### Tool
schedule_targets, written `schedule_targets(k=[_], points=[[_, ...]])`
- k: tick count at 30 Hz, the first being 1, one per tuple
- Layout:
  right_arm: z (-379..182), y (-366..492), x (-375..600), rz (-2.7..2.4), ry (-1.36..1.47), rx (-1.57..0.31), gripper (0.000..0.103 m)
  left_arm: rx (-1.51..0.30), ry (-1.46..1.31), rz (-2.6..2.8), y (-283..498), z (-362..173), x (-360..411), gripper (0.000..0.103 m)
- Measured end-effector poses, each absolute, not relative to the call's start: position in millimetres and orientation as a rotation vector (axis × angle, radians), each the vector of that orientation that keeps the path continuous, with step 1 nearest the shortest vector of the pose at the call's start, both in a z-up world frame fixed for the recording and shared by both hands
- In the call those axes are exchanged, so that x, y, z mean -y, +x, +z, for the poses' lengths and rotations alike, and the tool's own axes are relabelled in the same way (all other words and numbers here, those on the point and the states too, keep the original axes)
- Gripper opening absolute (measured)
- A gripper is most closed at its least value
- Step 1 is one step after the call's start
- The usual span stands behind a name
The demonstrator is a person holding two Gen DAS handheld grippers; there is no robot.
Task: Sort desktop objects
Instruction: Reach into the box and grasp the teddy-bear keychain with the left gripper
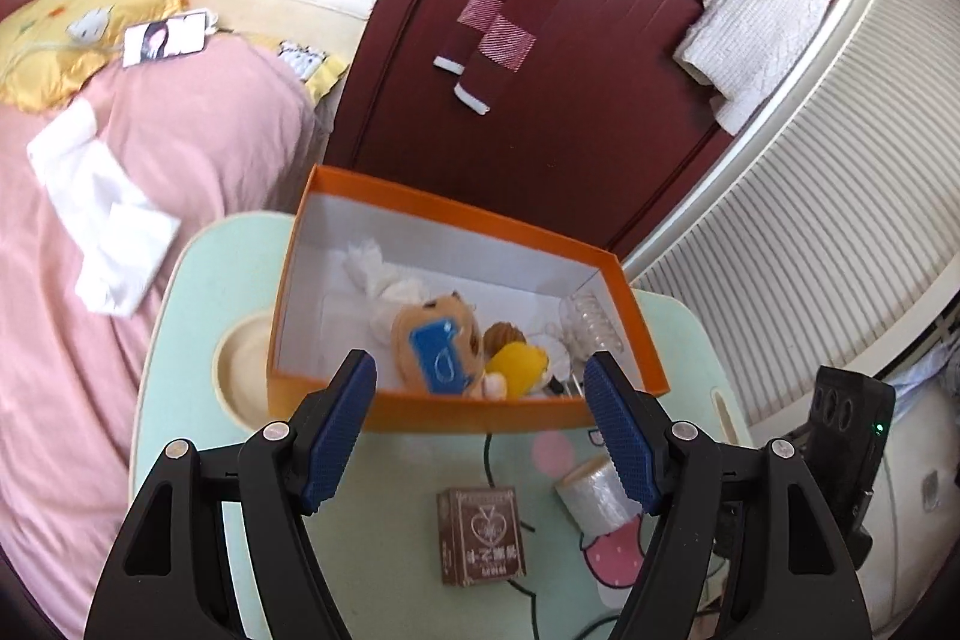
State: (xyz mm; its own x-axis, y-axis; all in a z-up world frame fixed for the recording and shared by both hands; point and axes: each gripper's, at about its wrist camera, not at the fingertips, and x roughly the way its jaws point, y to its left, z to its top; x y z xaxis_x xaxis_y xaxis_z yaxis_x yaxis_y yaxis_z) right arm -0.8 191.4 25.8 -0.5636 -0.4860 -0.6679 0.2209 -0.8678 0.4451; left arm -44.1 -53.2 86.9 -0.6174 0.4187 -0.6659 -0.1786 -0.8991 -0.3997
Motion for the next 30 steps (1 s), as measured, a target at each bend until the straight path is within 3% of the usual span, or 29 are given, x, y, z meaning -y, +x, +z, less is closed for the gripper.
schedule_targets(k=[4,15,16,18,19,30], points=[[22,0,-195,-2.415,1.185,0.466,0.069,0.33,-1.22,2.53,-64,88,40,0.072],[11,-1,-209,-2.389,1.209,0.549,0.07,0.144,-1.453,2.448,-97,60,10,0.072],[10,-2,-211,-2.386,1.212,0.56,0.07,0.084,-1.456,2.446,-96,58,5,0.07],[8,-3,-213,-2.377,1.216,0.58,0.07,0.027,-1.443,2.461,-94,57,2,0.057],[8,-4,-214,-2.373,1.219,0.588,0.07,0.019,-1.438,2.485,-93,58,3,0.044],[33,-10,-213,-2.402,1.129,0.519,0.07,0.236,-1.387,2.488,-83,63,29,0.042]])
